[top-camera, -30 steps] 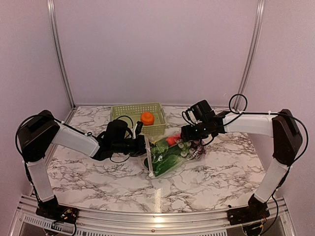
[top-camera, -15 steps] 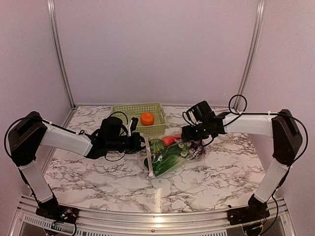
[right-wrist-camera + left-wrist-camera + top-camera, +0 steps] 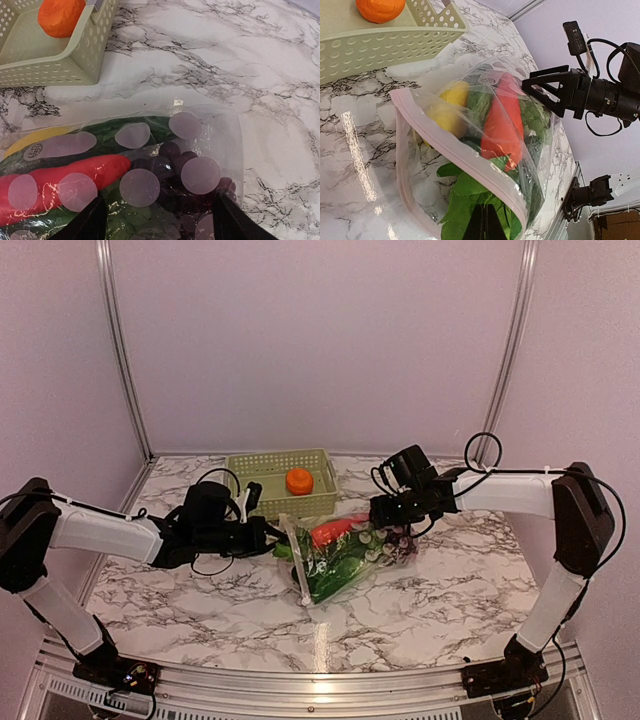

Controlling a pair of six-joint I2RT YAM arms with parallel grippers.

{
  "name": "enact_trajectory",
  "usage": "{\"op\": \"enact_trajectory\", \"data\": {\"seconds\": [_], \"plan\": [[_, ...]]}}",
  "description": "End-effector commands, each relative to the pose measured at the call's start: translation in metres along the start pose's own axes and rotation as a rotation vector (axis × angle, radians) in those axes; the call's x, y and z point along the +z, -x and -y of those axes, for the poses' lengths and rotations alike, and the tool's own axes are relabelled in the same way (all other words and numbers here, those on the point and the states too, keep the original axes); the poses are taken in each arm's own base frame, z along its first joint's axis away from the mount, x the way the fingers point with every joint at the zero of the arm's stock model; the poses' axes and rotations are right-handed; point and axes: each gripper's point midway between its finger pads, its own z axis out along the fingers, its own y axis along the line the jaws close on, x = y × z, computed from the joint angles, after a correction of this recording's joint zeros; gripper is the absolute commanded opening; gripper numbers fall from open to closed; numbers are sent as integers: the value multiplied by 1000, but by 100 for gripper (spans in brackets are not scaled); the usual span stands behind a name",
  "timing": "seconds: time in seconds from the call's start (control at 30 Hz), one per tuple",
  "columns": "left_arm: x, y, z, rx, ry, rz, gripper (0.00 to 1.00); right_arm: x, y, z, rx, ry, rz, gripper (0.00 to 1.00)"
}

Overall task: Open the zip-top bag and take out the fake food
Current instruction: Pick up the fake vegetable from the zipper food storage bag.

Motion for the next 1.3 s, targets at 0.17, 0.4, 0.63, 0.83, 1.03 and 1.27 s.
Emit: {"op": "enact_trajectory", "data": {"seconds": [0.17,0.4,0.63,0.83,1.03,1.27], "plan": [[-29,3,-12,64,103,28,0,0,6,-1,9,-12,17,70],[-48,9,-17,62,142,77,0,-3,10,-1,10,-11,30,70],[-74,23,-22,73,237,149,0,-5,15,-3,11,-4,48,71],[-103,43,-21,84,297,260,0,-8,19,-3,7,-4,60,71],[-128,68,-2,104,282,370,0,-8,21,-4,5,1,65,71],[-152,96,19,146,298,460,0,-11,23,-4,6,4,72,71]]}}
